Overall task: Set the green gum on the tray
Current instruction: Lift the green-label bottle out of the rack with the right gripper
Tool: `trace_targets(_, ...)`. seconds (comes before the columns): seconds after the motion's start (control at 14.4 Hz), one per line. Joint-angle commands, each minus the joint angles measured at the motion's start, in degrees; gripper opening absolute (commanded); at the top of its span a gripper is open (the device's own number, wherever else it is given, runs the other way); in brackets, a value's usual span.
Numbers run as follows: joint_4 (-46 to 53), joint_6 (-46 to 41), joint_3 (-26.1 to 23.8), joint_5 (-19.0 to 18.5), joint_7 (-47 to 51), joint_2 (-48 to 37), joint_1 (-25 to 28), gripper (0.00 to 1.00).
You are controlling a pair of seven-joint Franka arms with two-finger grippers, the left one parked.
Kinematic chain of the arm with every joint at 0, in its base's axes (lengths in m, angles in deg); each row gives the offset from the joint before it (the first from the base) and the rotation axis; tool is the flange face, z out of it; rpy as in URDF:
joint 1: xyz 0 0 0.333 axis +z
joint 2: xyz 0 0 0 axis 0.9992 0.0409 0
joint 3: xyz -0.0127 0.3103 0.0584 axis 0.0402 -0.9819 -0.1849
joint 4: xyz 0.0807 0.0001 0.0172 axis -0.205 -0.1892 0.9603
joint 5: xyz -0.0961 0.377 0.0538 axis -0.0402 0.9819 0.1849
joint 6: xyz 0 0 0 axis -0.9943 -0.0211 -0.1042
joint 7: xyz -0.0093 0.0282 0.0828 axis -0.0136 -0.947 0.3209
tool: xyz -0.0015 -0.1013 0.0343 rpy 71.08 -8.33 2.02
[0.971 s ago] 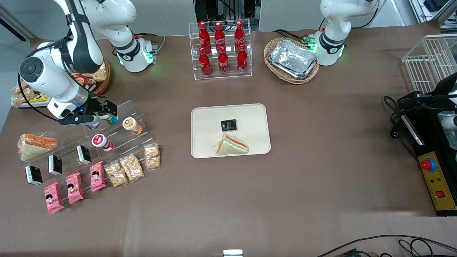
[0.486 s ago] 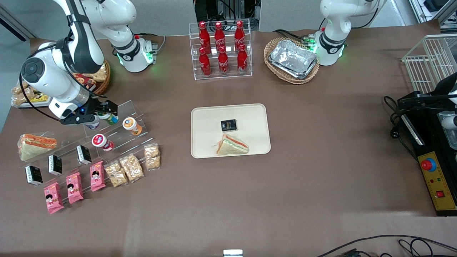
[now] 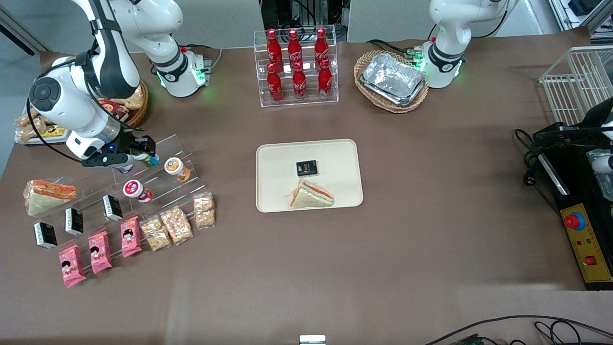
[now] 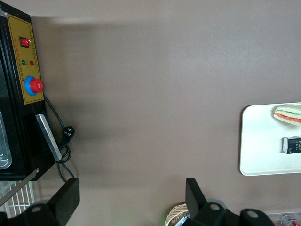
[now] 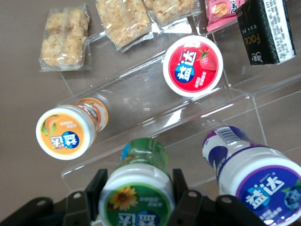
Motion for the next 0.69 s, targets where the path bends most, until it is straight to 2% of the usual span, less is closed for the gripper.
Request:
trace_targets(0.0,-0.7,0.1,0.0,-0.8,0.8,-0.9,0.2,0.43)
trace_targets(0.42,-0.4,-0.1,0.1,-0.9,0.3,-1.1,0.2,0.26)
trace_targets(0.49,0.2,-1.4,0.1,-0.9,0.1,-1.8,0.2,0.19)
trace_targets(0.62,3.3,-6.3,0.0,-0.9,0.0,-3.2,0.2,0.14)
